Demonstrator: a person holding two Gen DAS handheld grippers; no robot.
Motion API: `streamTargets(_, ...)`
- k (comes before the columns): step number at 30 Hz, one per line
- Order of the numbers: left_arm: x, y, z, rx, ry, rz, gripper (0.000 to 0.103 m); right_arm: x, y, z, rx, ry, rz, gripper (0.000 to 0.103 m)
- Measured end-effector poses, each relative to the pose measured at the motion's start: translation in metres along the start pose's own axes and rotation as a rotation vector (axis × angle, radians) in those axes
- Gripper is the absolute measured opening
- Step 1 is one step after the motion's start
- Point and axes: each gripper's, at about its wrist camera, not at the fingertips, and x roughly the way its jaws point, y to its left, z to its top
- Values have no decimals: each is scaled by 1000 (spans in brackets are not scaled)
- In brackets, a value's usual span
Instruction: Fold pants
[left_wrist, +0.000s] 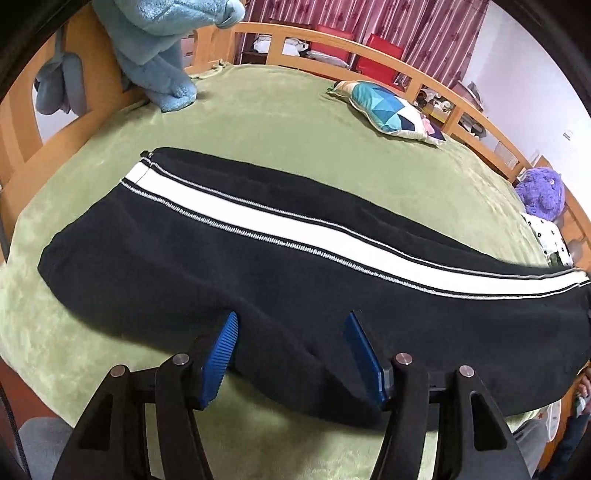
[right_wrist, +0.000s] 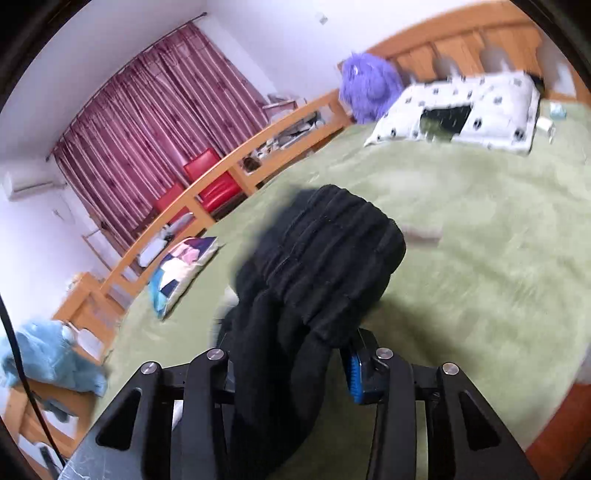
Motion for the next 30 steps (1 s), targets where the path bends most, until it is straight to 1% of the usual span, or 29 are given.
streamTargets(1,1,1,1,4,-2,-3,59,8,-3,-4,-34,20,-40,55)
streamTargets(2,1,2,1,10,-3,-5,59,22,-10,-11,-52,80,-95,60)
streamTargets(3,2,3,2,21,-2,-4,59,37,-19,-18,-47,154,-163,62)
streamTargets(4,3,5,4,30,-2,5,59,52,-32,-28,-26,242,-229,60)
streamTargets(5,3,8,6,34,-5,16,59,63,-46,-40,7,330,-266,59)
streamTargets(6,2,12,9,36,-8,22,59,63,-54,-47,27,351,-275,57)
streamTargets(7,2,14,12,38,-11,22,59,56,-60,-54,50,335,-261,58)
streamTargets(9,1,22,22,57,-20,27,59,37,-59,-60,53,288,-296,60)
streamTargets(10,1,28,29,68,-27,42,59,32,-55,-61,40,283,-308,60)
streamTargets(12,3,42,43,80,-38,64,59,18,-39,-61,9,276,-340,60)
streamTargets(13,6,48,49,81,-40,62,59,12,-32,-61,-4,262,-351,60)
streamTargets(15,11,64,64,73,-42,63,59,-3,-11,-59,-44,227,-362,60)
streamTargets(16,14,74,73,65,-45,63,59,-8,8,-58,-78,204,-367,60)
streamTargets(18,21,89,88,57,-50,63,59,-14,34,-60,-120,169,-360,63)
streamTargets(19,26,97,96,56,-50,74,59,-13,55,-62,-147,157,-347,65)
streamTargets(21,37,108,110,63,-40,101,57,-13,81,-75,-176,152,-310,65)
streamTargets(23,49,119,122,78,-29,114,43,-3,112,-86,-190,158,-256,65)
streamTargets(24,55,123,127,85,-17,120,39,2,125,-91,-195,163,-228,65)
streamTargets(25,64,128,132,92,1,124,38,10,141,-98,-200,171,-191,65)
streamTargets(28,81,141,143,90,23,133,38,20,171,-116,-206,181,-122,65)
streamTargets(29,86,144,145,93,25,150,38,23,178,-122,-205,182,-107,65)
streamTargets(30,90,148,148,93,21,183,38,27,182,-128,-203,184,-94,65)
